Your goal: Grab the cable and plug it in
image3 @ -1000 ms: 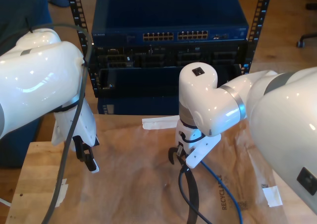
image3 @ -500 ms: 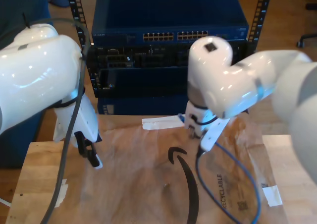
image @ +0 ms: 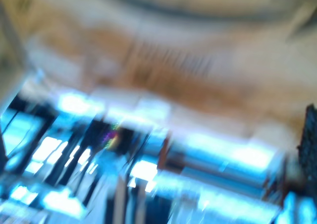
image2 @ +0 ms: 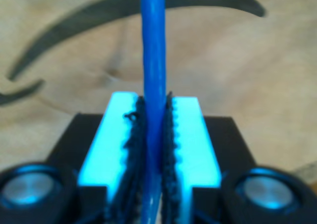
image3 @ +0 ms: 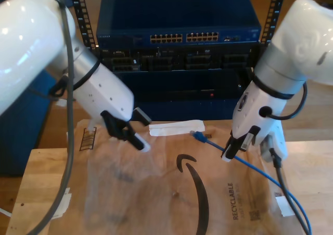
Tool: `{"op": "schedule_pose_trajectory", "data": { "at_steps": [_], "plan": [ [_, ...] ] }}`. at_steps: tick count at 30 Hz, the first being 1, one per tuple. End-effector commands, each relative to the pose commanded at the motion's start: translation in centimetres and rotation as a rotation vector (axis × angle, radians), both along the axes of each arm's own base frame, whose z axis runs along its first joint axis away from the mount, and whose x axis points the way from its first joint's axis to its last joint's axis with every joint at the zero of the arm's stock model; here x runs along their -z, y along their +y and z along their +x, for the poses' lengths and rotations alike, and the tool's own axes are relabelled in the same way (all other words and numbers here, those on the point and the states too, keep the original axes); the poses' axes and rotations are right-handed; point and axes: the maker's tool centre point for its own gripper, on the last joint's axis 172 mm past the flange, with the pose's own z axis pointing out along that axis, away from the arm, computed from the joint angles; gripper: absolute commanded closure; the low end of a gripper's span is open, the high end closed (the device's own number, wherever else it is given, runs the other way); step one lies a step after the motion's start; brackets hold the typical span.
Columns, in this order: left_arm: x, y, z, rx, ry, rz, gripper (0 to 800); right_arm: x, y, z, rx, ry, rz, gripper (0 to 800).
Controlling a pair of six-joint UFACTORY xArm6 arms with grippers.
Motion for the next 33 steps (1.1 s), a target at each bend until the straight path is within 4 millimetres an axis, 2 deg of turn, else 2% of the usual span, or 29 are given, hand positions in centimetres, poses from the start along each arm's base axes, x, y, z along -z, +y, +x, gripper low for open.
{"op": "schedule_pose_trajectory", "data": {
  "at_steps": [1, 7, 9, 11, 13, 19, 22, 27, 30, 33],
  "plan": [
    [-0.6, -0.3, 0.0, 0.0, 0.0, -0.027, 0, -0.4, 0.5, -0.6, -0.022, 0.013, 0.042, 784],
    [-2.6, -0.2, 0.6, -0.028, -0.006, -0.139, 0, -2.4, 0.1, -1.7, -0.031, 0.039, 0.137, 782],
    [-3.0, 0.1, 0.5, -0.021, -0.017, -0.165, 0, -3.0, 0.7, -2.4, -0.055, 0.046, 0.17, 782],
    [-3.9, -0.5, 0.2, -0.015, -0.007, -0.21, 1, -4.0, 1.9, -2.8, -0.064, 0.059, 0.233, 781],
    [-4.8, -1.0, -0.3, -0.003, 0.013, -0.249, 1, -4.8, 2.7, -2.7, -0.062, 0.061, 0.271, 780],
    [-6.4, -1.7, -3.0, 0.063, 0.079, -0.311, 7, -6.9, 3.1, -1.6, -0.074, 0.007, 0.282, 780],
    [-7.3, -1.6, -3.9, 0.081, 0.113, -0.319, 16, -7.2, 3.1, -1.5, -0.085, -0.007, 0.286, 781],
    [-8.1, -1.3, -3.1, 0.011, 0.179, -0.293, 15, -8.1, 3.1, -1.2, -0.115, -0.043, 0.296, 781],
    [-10.4, -1.1, -1.0, -0.002, 0.14, -0.272, 16, -9.8, 3.4, -0.4, -0.12, -0.086, 0.305, 781],
    [-10.8, -1.0, 0.6, -0.01, 0.137, -0.266, 16, -12.2, 4.5, -0.4, -0.134, -0.098, 0.358, 781]
  ]
}}
